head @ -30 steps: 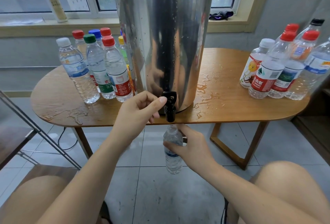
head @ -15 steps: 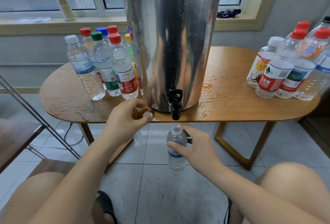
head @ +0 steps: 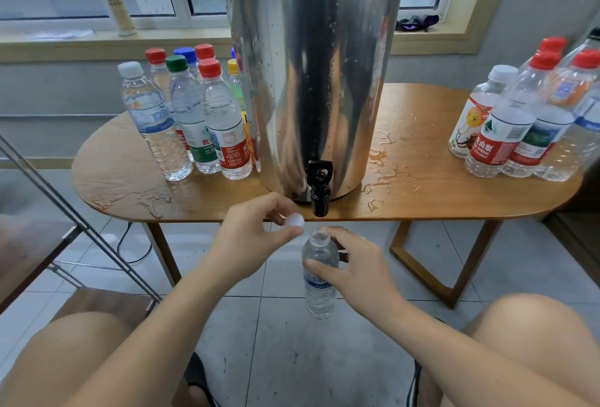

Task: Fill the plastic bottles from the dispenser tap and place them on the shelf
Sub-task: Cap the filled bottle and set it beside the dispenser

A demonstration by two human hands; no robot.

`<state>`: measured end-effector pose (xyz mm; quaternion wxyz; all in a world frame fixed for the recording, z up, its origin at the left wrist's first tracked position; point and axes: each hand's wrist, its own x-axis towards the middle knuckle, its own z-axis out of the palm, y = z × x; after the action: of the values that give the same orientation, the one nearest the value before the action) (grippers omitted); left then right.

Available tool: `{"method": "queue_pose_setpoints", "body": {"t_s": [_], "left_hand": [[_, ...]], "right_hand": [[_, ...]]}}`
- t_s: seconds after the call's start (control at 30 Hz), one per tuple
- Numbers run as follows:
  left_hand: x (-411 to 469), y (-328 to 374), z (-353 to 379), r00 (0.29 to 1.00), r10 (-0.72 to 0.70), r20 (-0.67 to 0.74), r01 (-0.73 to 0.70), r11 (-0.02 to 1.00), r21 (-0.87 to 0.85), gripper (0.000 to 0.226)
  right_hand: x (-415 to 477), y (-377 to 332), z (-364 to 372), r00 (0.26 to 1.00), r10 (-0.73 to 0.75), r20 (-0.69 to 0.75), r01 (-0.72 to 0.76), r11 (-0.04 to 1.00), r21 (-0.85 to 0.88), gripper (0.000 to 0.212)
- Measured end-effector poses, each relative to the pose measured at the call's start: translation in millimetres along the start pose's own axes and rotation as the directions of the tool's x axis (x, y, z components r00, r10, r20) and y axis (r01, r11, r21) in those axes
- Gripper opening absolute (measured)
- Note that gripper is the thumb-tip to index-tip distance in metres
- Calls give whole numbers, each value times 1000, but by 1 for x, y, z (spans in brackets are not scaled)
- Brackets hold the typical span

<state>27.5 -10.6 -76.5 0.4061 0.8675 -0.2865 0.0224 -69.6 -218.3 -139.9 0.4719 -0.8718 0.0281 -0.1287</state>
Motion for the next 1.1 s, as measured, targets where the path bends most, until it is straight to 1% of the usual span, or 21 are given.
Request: {"method": "queue_pose_setpoints", "body": {"t_s": [0.07,0.17,0.27,0.37,0.43,0.57,0.67,0.77,0.93,1.0,1.1], "left_hand": [[-5,9,7,999,33,32,-32,999,-42,22],[-6,15,14,997,59,59,-57,997,-43,19],[-5,13,16,996,44,71,-42,999,-33,22],[-2,11,18,996,43,72,-43,999,-10,28],[-1,12,20,997,37,75,-37,999,4,32],[1,12,22,995,40,94,-45,998,47,32],[1,12,18,988,42,145,-43,999,0,30],[0,15,13,981,20,194,-16,1000,-20,32],[-1,18,8,965,18,261,-33,998,54,38],[-1,18,9,971,26,238,-45,996,78,38],[0,17,15,986,31,164,-49,993,106,42]], "right_hand": [[0,-2,1,1000,-6,12,6,1000,-5,51],[-1,-6,3,999,4,35,-5,1000,27,57],[-2,-7,4,998,11,61,-14,999,43,71],[-3,-7,6,996,60,71,-62,998,30,88],[-3,-7,7,994,72,78,-75,996,40,94],[-3,-5,8,995,67,79,-69,997,34,96],[-2,-3,8,994,76,78,-78,997,23,97],[-2,0,9,995,70,76,-71,997,19,100],[-2,-1,10,994,74,79,-74,997,-4,101],[-1,-1,10,995,68,74,-68,998,1,100],[-1,-1,10,996,52,79,-53,999,7,97]]}}
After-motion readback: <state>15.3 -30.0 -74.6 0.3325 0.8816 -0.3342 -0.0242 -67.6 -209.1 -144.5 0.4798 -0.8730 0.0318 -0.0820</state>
